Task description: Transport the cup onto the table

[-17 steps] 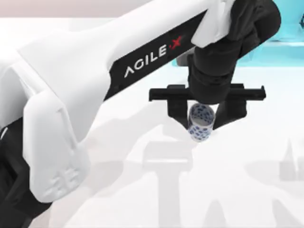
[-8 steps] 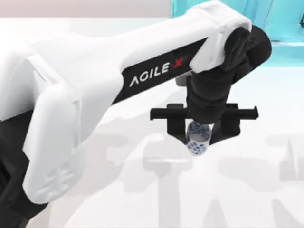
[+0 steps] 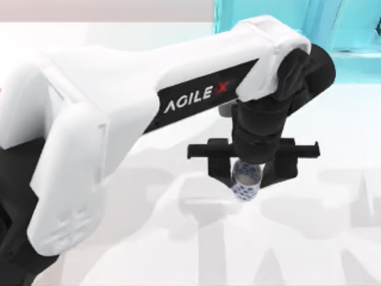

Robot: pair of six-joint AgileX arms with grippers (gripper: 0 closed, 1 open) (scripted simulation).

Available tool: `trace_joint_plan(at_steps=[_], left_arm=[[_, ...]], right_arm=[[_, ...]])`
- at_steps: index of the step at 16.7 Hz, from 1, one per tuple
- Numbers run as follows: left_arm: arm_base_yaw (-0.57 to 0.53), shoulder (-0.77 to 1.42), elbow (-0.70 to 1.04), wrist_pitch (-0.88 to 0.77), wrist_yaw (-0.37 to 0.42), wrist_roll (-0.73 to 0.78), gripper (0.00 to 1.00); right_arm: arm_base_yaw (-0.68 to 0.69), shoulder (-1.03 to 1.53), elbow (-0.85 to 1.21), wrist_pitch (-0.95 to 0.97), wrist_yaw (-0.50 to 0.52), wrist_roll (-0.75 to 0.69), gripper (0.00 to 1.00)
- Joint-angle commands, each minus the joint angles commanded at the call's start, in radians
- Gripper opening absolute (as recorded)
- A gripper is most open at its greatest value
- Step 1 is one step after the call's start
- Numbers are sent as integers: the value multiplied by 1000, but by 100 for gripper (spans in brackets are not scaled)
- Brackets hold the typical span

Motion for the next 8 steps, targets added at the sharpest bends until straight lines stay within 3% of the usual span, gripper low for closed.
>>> trace_joint_plan(at_steps=[8], left_arm=[[0, 0, 0, 0, 0, 0, 68]], right_arm=[[0, 0, 0, 0, 0, 0, 100]])
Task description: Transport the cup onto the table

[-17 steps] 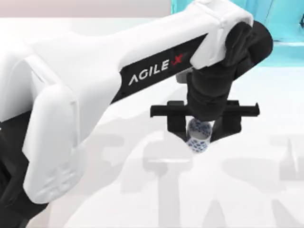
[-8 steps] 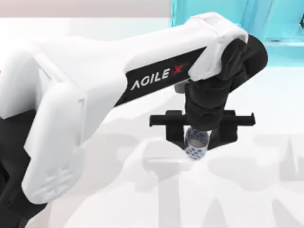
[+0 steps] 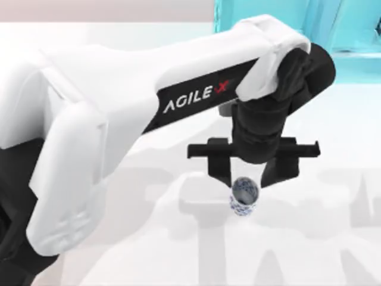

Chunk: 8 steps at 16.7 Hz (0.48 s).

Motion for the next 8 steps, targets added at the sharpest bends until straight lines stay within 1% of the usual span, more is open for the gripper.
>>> trace_joint_plan(at_steps=[4, 5, 8], left_arm=[[0, 0, 0, 0, 0, 0, 98], [0, 0, 0, 0, 0, 0, 100], [0, 0, 0, 0, 0, 0, 100]], right_arm=[[0, 0, 0, 0, 0, 0, 100], [0, 0, 0, 0, 0, 0, 100], [0, 0, 0, 0, 0, 0, 100]])
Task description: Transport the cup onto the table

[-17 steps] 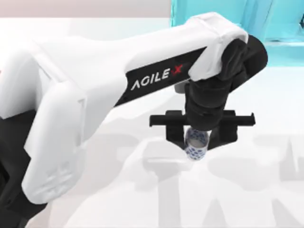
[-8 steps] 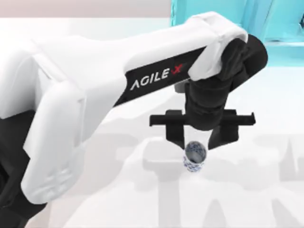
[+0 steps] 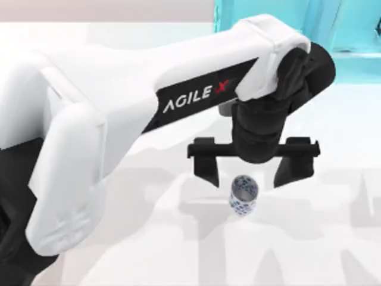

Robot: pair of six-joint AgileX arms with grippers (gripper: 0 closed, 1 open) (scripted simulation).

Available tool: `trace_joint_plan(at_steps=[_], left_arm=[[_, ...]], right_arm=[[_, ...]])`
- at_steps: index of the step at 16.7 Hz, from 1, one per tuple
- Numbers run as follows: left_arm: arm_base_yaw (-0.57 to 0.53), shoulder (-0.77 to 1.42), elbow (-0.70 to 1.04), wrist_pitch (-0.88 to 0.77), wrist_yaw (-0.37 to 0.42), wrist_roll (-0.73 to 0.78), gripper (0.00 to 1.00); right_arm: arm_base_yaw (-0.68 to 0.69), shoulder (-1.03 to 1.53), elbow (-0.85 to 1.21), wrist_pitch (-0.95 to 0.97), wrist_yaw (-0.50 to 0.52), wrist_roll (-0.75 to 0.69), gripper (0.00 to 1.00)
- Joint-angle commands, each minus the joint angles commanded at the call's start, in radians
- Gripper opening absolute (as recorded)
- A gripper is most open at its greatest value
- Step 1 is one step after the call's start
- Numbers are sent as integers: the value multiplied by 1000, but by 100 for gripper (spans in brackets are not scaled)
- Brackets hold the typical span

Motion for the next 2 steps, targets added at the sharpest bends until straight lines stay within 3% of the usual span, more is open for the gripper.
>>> trace_joint_plan(at_steps=[2], left_arm=[[0, 0, 0, 0, 0, 0, 100]], right_arm=[[0, 0, 0, 0, 0, 0, 100]])
